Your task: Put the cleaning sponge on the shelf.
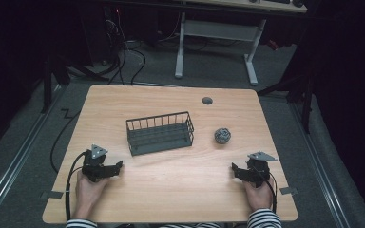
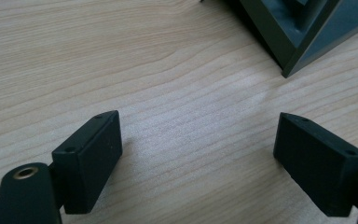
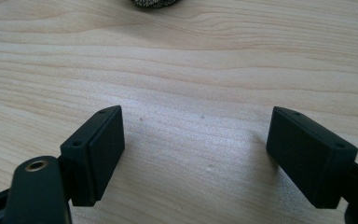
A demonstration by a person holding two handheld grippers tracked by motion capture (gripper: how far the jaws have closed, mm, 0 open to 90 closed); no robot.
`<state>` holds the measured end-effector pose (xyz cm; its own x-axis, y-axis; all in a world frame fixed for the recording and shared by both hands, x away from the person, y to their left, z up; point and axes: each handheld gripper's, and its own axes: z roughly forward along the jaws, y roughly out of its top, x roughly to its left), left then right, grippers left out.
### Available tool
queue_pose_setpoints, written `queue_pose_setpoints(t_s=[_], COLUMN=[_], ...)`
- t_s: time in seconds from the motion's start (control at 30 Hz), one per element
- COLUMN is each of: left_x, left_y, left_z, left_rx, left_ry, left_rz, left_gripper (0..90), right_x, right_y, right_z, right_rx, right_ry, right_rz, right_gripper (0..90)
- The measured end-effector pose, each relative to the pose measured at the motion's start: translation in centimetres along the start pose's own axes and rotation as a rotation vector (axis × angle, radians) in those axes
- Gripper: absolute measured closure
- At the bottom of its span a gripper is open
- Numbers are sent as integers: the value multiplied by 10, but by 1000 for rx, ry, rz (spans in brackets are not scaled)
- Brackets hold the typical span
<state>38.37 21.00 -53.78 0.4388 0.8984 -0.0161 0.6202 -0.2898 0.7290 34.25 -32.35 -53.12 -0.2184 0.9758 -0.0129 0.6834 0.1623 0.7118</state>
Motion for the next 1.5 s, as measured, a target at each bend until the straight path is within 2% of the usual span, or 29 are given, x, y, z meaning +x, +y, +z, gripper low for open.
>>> queue_pose_setpoints(t_s=[0.33,0.47,0.7,0.9,0.93,1.13,1.5], left_x=[3,6,4,4,3,1,-7], left_y=[0,1,1,2,3,3,19], left_z=[-1,-3,-4,-6,-7,-9,-31], left_rx=[-9,-11,-16,-37,-42,-43,-103], left_ry=[-6,-18,0,-19,-34,-49,-111], left_rz=[-23,-35,-26,-37,-47,-55,-65], left_gripper=[203,258,259,252,242,232,204], right_x=[0,0,0,0,0,0,1], right_y=[0,0,0,0,0,0,0], right_z=[0,0,0,0,0,0,0], right_rx=[0,-1,0,0,-1,0,-1], right_ry=[0,0,0,0,1,2,4], right_rz=[0,-2,-2,-2,-2,-3,-5], right_gripper=[193,193,194,194,194,194,193])
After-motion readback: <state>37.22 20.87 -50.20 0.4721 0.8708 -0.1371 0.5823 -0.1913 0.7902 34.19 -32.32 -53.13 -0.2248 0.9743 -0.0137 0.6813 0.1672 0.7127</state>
